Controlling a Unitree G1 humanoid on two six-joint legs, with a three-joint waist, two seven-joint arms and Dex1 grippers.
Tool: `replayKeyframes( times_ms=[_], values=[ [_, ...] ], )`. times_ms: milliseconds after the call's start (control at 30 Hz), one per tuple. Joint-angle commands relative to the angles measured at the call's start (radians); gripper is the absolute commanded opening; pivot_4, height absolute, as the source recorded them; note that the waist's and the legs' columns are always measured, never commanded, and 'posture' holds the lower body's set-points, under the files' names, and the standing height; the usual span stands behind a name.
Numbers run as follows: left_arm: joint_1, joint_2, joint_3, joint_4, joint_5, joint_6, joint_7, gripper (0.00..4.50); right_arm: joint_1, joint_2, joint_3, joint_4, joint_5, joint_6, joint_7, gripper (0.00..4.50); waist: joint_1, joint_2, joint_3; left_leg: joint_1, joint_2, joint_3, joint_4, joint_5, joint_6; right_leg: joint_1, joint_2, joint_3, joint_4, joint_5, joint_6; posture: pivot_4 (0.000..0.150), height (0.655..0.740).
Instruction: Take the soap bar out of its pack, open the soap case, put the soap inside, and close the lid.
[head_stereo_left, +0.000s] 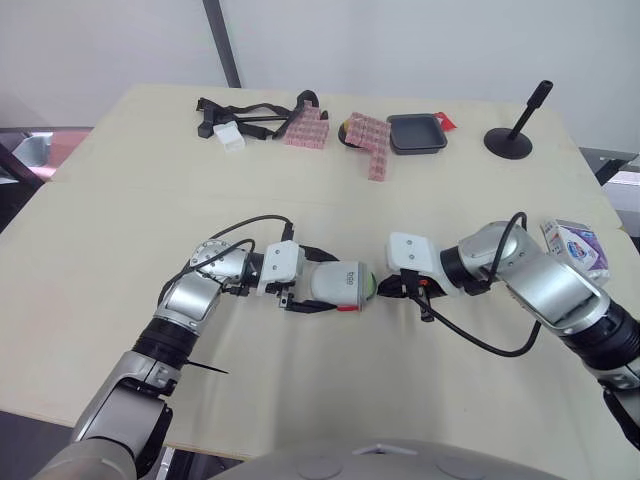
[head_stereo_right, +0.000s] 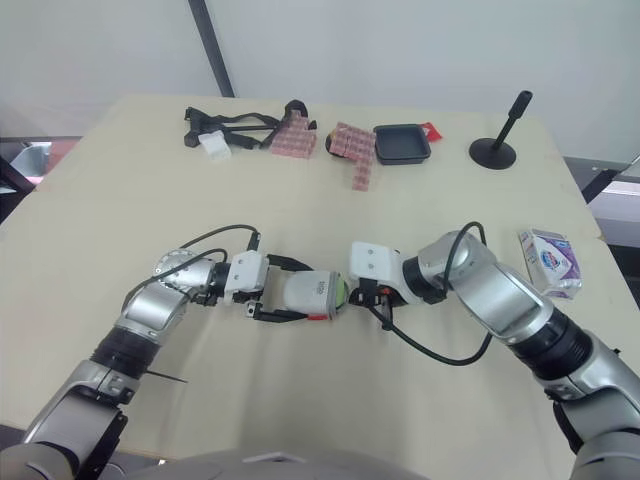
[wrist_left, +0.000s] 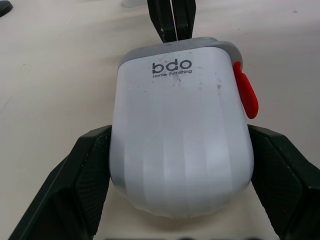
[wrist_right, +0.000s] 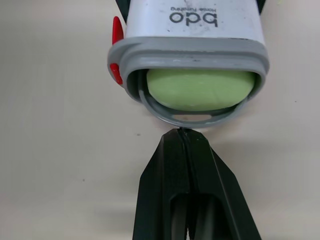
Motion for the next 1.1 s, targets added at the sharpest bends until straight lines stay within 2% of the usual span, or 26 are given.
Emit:
replayKeyframes(
  times_ms=[33, 133, 233, 267, 300, 367, 433, 567, 600, 700, 833, 1100],
  values=[
    [-0.016, 0.008, 0.017, -0.015, -0.021, -0.019, 0.000, 3.47, 0.077, -0.030, -0.123, 0.011, 0.030, -0.049, -0.024, 0.02, 0.003, 0.000, 0.000, 0.000, 0.000, 0.000, 0.000, 0.000, 0.000, 0.000, 0.000, 0.000, 0.000, 0.000, 0.000, 0.150, 0.7400],
    [-0.023, 0.013, 0.024, -0.006, -0.021, -0.026, -0.001, 3.47, 0.155, -0.014, -0.242, 0.011, 0.107, 0.004, -0.051, 0.02, 0.003, 0.000, 0.000, -0.001, 0.000, 0.000, 0.000, 0.000, 0.000, 0.000, 0.000, 0.000, -0.001, 0.000, 0.000, 0.150, 0.7400],
    [-0.028, 0.019, 0.027, 0.001, -0.020, -0.043, -0.005, 3.47, 0.240, -0.023, -0.339, -0.013, 0.190, 0.045, -0.043, 0.73, -0.001, 0.000, 0.000, -0.001, 0.000, 0.000, 0.000, 0.000, 0.000, 0.000, 0.000, 0.000, -0.001, 0.000, 0.000, 0.150, 0.7400],
    [-0.030, 0.020, 0.027, 0.003, -0.016, -0.055, -0.005, 3.47, 0.269, -0.015, -0.379, -0.020, 0.228, 0.076, -0.051, 1.12, 0.001, 0.000, 0.000, -0.001, 0.000, 0.000, 0.000, 0.000, 0.000, 0.000, 0.000, 0.000, 0.000, 0.000, 0.000, 0.150, 0.7400],
    [-0.030, 0.021, 0.026, 0.003, -0.014, -0.063, -0.003, 3.47, 0.288, -0.008, -0.404, -0.027, 0.254, 0.097, -0.058, 1.33, 0.002, 0.000, 0.000, -0.001, 0.000, 0.000, 0.000, 0.000, 0.000, 0.000, 0.001, 0.000, -0.001, 0.000, 0.000, 0.150, 0.7400],
    [-0.023, 0.016, 0.027, -0.005, -0.019, -0.076, 0.005, 3.47, 0.329, 0.039, -0.493, -0.045, 0.371, 0.244, -0.108, 2.21, 0.000, 0.000, 0.000, -0.001, 0.000, 0.000, 0.000, 0.000, 0.000, 0.000, 0.001, 0.000, -0.001, 0.000, 0.000, 0.150, 0.7400],
    [-0.019, 0.013, 0.028, -0.007, -0.018, -0.093, 0.014, 3.47, 0.348, 0.069, -0.549, -0.059, 0.453, 0.366, -0.149, 2.74, 0.000, 0.000, 0.000, -0.001, 0.000, 0.000, 0.000, 0.000, 0.000, 0.000, 0.001, 0.000, -0.001, 0.000, 0.000, 0.150, 0.7400],
    [-0.009, 0.004, 0.030, 0.002, 0.007, -0.206, 0.051, 3.47, 0.356, 0.207, -0.712, -0.064, 0.691, 0.741, -0.238, 4.27, 0.003, 0.000, 0.000, 0.000, 0.000, 0.000, 0.000, 0.000, 0.000, 0.000, 0.001, 0.000, -0.001, 0.000, 0.000, 0.150, 0.7400],
    [-0.007, 0.002, 0.031, 0.001, 0.005, -0.217, 0.058, 3.47, 0.353, 0.235, -0.735, -0.068, 0.718, 0.793, -0.259, 4.40, 0.003, 0.000, 0.000, 0.000, 0.001, 0.000, 0.000, 0.000, 0.000, 0.000, 0.001, 0.000, 0.000, 0.000, 0.000, 0.150, 0.7400],
    [-0.004, 0.000, 0.029, 0.002, 0.001, -0.238, 0.072, 3.47, 0.349, 0.301, -0.785, -0.035, 0.815, 0.859, -0.345, 4.40, 0.004, 0.001, 0.000, 0.001, 0.001, 0.000, 0.000, 0.000, 0.000, 0.000, 0.000, 0.000, 0.000, 0.000, 0.000, 0.150, 0.7400],
    [0.001, 0.000, 0.022, -0.006, -0.004, -0.245, 0.082, 3.47, 0.355, 0.311, -0.797, 0.030, 0.977, 0.863, -0.477, 4.40, 0.009, 0.001, 0.000, 0.001, 0.000, 0.000, 0.000, 0.000, 0.000, 0.000, 0.000, 0.000, -0.001, 0.000, -0.001, 0.150, 0.7400],
    [0.024, -0.005, 0.008, -0.057, -0.018, -0.219, 0.089, 3.47, 0.295, 0.391, -0.824, 0.078, 1.129, 0.863, -0.740, 4.40, 0.004, 0.001, 0.000, 0.001, 0.000, 0.000, -0.001, 0.000, 0.000, 0.000, 0.000, 0.000, -0.001, 0.000, -0.001, 0.150, 0.7400]
  ],
)
